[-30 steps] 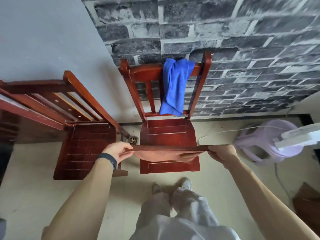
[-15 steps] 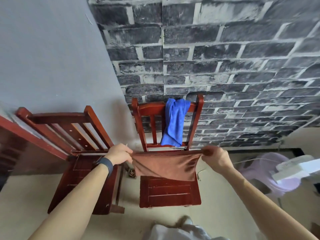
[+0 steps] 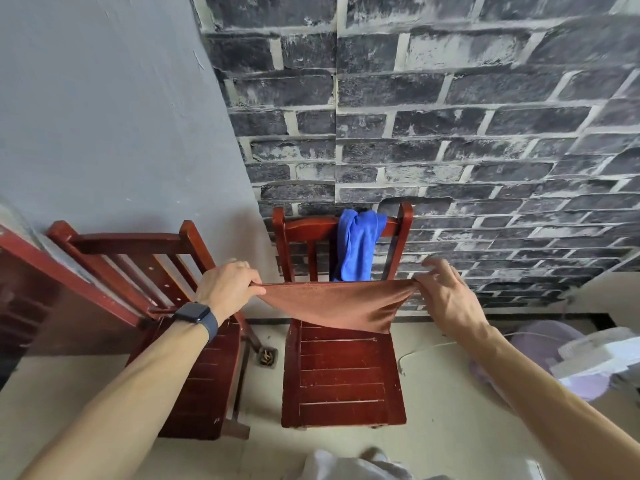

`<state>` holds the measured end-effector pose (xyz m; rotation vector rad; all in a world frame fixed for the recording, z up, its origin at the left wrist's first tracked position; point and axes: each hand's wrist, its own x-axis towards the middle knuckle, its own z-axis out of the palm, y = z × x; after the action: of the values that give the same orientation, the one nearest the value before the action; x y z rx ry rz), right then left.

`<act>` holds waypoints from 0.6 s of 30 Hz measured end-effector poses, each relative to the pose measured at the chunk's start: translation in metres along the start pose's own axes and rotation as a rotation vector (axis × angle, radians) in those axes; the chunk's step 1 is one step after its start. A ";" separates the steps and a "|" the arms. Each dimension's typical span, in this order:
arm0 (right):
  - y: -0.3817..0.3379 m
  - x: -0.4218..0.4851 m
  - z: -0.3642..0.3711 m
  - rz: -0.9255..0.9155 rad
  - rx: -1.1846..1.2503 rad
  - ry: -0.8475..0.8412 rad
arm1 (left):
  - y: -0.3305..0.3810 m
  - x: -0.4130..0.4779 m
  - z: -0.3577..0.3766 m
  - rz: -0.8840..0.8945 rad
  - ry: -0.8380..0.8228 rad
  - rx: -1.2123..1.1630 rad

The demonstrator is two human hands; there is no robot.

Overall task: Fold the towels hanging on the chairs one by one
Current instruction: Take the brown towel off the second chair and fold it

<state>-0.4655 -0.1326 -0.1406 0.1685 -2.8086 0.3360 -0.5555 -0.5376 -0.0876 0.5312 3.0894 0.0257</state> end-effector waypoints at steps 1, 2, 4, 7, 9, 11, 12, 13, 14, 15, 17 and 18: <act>0.001 0.001 -0.001 -0.020 -0.005 -0.001 | -0.001 0.000 0.000 0.010 0.010 0.006; 0.003 0.002 -0.001 -0.033 -0.010 -0.008 | -0.002 -0.001 -0.001 0.013 0.018 0.012; 0.006 0.001 0.000 -0.032 -0.019 -0.040 | -0.005 0.000 -0.001 0.036 0.029 0.040; 0.009 0.001 0.003 0.010 -0.005 -0.087 | -0.009 -0.001 0.006 0.107 0.031 0.094; 0.008 0.001 0.004 0.040 0.001 -0.124 | -0.008 -0.004 0.010 0.154 0.067 0.140; 0.006 0.002 0.005 0.076 -0.007 -0.177 | -0.008 -0.006 0.017 0.211 0.046 0.235; 0.003 0.004 0.004 0.100 -0.012 -0.209 | -0.006 -0.004 0.021 0.246 -0.013 0.302; 0.000 0.008 0.003 0.125 -0.017 -0.236 | -0.003 0.000 0.024 0.263 -0.093 0.363; -0.003 0.013 0.003 0.148 -0.019 -0.254 | 0.000 0.004 0.024 0.258 -0.144 0.415; -0.004 0.018 0.004 0.167 -0.016 -0.256 | 0.003 0.008 0.023 0.236 -0.162 0.460; -0.004 0.028 0.008 0.205 -0.002 -0.213 | 0.005 0.019 0.028 0.166 -0.105 0.482; -0.002 0.032 0.010 0.229 0.007 -0.179 | 0.004 0.024 0.030 0.102 -0.051 0.430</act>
<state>-0.4984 -0.1396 -0.1397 -0.1291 -3.0101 0.4011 -0.5766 -0.5252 -0.1177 0.6818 3.0141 -0.6510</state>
